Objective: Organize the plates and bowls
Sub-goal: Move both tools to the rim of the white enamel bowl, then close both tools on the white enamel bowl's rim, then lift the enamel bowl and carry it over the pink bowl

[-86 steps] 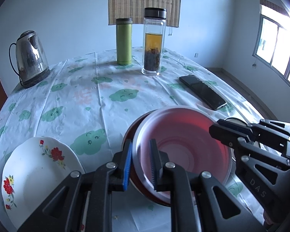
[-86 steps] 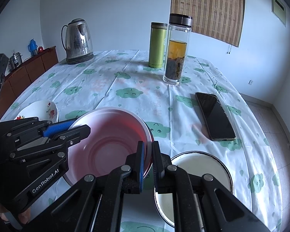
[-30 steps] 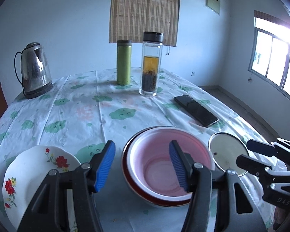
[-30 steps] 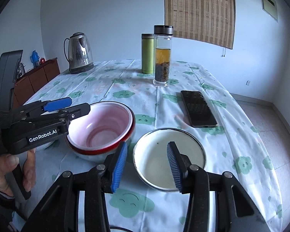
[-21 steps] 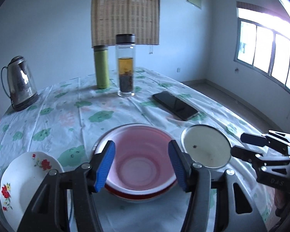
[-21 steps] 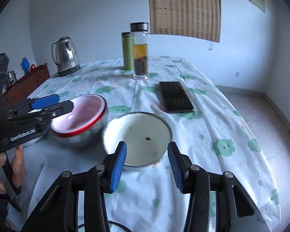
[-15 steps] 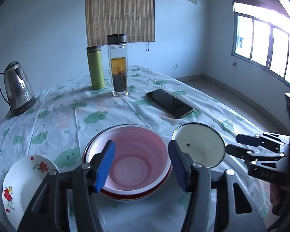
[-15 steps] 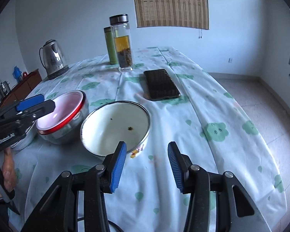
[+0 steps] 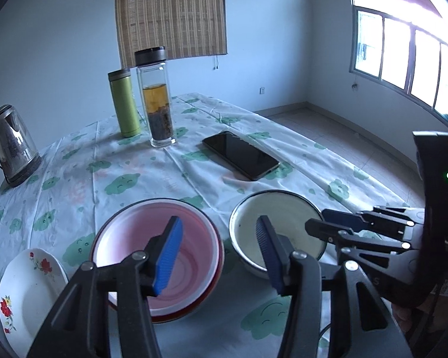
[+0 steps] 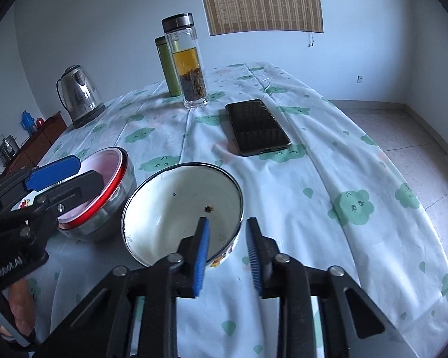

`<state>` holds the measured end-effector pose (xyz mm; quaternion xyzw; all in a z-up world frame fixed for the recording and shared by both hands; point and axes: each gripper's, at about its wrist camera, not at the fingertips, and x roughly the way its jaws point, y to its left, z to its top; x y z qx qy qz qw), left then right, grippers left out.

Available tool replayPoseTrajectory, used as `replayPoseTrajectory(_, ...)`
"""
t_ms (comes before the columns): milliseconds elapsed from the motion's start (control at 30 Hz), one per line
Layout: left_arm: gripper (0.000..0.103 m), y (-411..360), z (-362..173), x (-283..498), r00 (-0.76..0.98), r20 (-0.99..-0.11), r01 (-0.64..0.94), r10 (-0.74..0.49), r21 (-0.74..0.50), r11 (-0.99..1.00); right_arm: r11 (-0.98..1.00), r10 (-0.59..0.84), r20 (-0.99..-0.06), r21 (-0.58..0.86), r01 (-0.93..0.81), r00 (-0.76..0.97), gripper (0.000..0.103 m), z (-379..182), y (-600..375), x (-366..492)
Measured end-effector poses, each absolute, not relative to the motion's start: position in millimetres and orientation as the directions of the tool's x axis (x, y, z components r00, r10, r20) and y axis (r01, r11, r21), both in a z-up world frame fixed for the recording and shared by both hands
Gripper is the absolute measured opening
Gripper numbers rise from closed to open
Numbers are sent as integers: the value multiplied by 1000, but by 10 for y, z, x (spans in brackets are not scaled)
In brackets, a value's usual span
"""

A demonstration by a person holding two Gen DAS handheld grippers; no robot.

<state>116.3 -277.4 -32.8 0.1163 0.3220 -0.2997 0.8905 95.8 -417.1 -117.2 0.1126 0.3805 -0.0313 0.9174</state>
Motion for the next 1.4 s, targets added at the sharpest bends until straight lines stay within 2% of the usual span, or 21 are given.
replayPoseTrajectory(167, 51, -2827, -371, 1119, 600, -650, 625, -466, 18, 780, 976, 23, -703, 170, 137, 711, 9, -1178, -4212, 945)
replayPoseTrajectory(267, 51, -2839, -373, 1097, 592, -650, 636, -477, 12, 772, 977, 29, -711, 169, 131, 703, 7, -1181, -4265, 919)
replayPoseTrajectory(500, 51, -2926, -402, 967, 557, -657, 679, -507, 8, 734, 976, 33, -730, 172, 137, 683, 6, -1185, -4417, 845)
replayPoseTrajectory(633, 48, -2997, -433, 877, 532, -666, 703, -523, 3, 711, 977, 25, -731, 163, 140, 682, 6, -1172, -4503, 765)
replayPoseTrajectory(767, 39, -3099, -505, 799, 509, -684, 724, -523, 11, 690, 977, 25, -726, 164, 137, 687, 6, -1173, -4524, 730)
replayPoseTrajectory(1033, 38, -3149, -629, 847, 472, -710, 721, -522, -29, 692, 972, 37, -715, 187, 140, 698, 7, -1205, -4568, 714)
replayPoseTrajectory(1167, 34, -3167, -699, 875, 446, -721, 725, -530, -56, 686, 968, 55, -701, 213, 136, 711, 7, -1185, -4557, 713)
replayPoseTrajectory(1400, 32, -3131, -704, 898, 441, -711, 719, -548, -86, 689, 958, 61, -685, 245, 151, 726, 7, -1205, -4543, 692)
